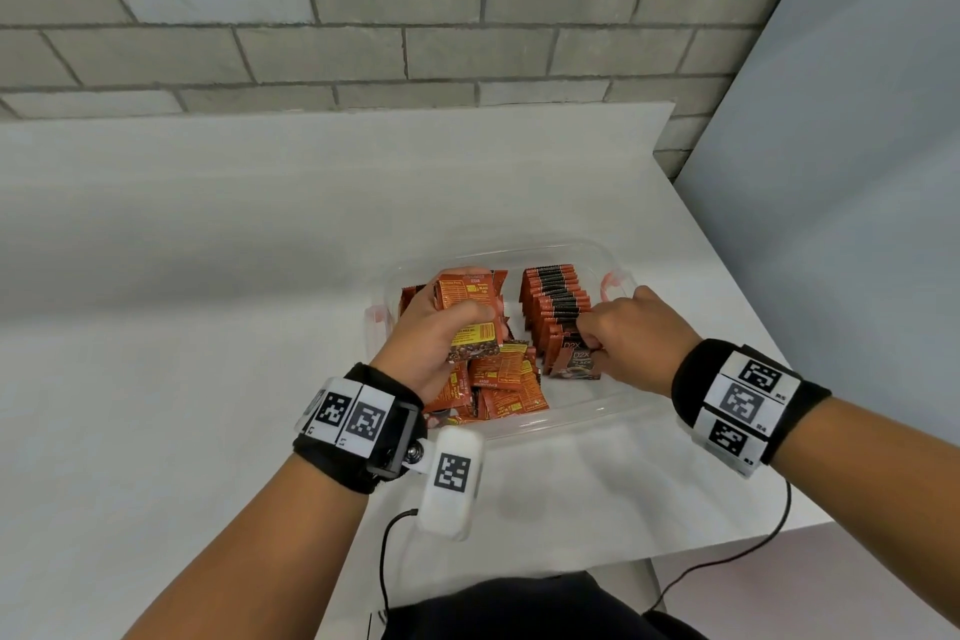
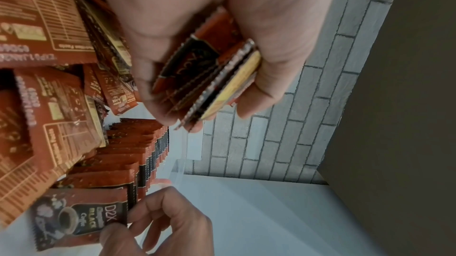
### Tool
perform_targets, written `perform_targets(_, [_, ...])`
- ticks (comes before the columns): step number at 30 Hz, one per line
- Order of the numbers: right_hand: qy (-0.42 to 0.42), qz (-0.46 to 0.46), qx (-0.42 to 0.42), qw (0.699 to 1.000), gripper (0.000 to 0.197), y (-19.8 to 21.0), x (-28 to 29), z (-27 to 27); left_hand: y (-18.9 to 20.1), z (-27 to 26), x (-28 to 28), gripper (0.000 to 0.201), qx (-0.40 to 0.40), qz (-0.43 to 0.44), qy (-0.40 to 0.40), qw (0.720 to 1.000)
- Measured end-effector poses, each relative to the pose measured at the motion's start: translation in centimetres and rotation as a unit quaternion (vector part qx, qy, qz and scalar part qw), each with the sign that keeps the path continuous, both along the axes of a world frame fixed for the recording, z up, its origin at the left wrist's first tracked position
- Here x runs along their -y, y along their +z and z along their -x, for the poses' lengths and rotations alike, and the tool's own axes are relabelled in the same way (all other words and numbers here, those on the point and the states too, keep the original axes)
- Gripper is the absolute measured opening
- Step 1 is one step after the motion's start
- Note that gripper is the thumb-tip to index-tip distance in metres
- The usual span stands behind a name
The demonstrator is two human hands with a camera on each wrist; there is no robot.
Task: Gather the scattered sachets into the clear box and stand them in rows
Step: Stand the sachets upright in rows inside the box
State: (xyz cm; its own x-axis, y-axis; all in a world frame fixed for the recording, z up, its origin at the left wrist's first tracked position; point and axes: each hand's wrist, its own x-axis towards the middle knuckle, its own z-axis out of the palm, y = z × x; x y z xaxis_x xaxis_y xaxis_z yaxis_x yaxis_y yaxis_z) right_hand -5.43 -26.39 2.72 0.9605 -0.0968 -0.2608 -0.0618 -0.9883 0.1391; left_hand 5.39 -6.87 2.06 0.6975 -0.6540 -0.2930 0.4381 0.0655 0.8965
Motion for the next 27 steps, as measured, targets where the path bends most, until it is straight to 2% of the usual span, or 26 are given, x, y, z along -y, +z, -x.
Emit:
perform_targets(7, [0.001,-0.027,0.023,0.999,0.011,0.2,0.3,0.3,0.1,0.3,0.2,0.034,-0.012,0.004,-0.006,1.0])
perform_targets(10, [-0.001,-0.032,0.028,0.999,0.014,0.4,0.5,0.4,0.1,0.5,0.3,0.019,-0.031,0.015,-0.011,0.999])
perform_targets(13, [-0.049,-0.113,0.057,0.991,0.018,1.4,0.7,0.5,0.0,0.6,0.3,0.011,-0.076,0.036,-0.004,0.996])
perform_targets(15, [-0.107,-0.231,0.11,0.961,0.016,2.6,0.8,0.4,0.1,0.6,0.4,0.017,-0.097,0.052,-0.002,0.994])
perform_targets(17, [-0.148,-0.346,0.17,0.911,0.016,3.8,0.8,0.1,0.5,0.5,0.6,0.02,-0.104,0.07,-0.008,0.992])
perform_targets(19, [-0.159,-0.421,0.192,0.872,0.025,5.0,0.4,-0.3,1.1,0.5,0.8,0.02,-0.102,0.087,-0.016,0.991])
perform_targets(21, [-0.151,-0.465,0.177,0.854,0.037,5.9,-0.6,-0.5,1.4,0.6,1.0,0.03,-0.091,0.096,-0.033,0.991])
perform_targets(24, [-0.14,-0.49,0.148,0.848,0.049,5.6,-2.2,-0.8,1.6,1.0,1.1,0.044,-0.073,0.099,-0.064,0.99])
perform_targets(27, [-0.137,-0.518,0.154,0.83,0.038,4.9,-2.7,-1.1,1.3,1.2,1.1,0.048,-0.064,0.095,-0.061,0.992])
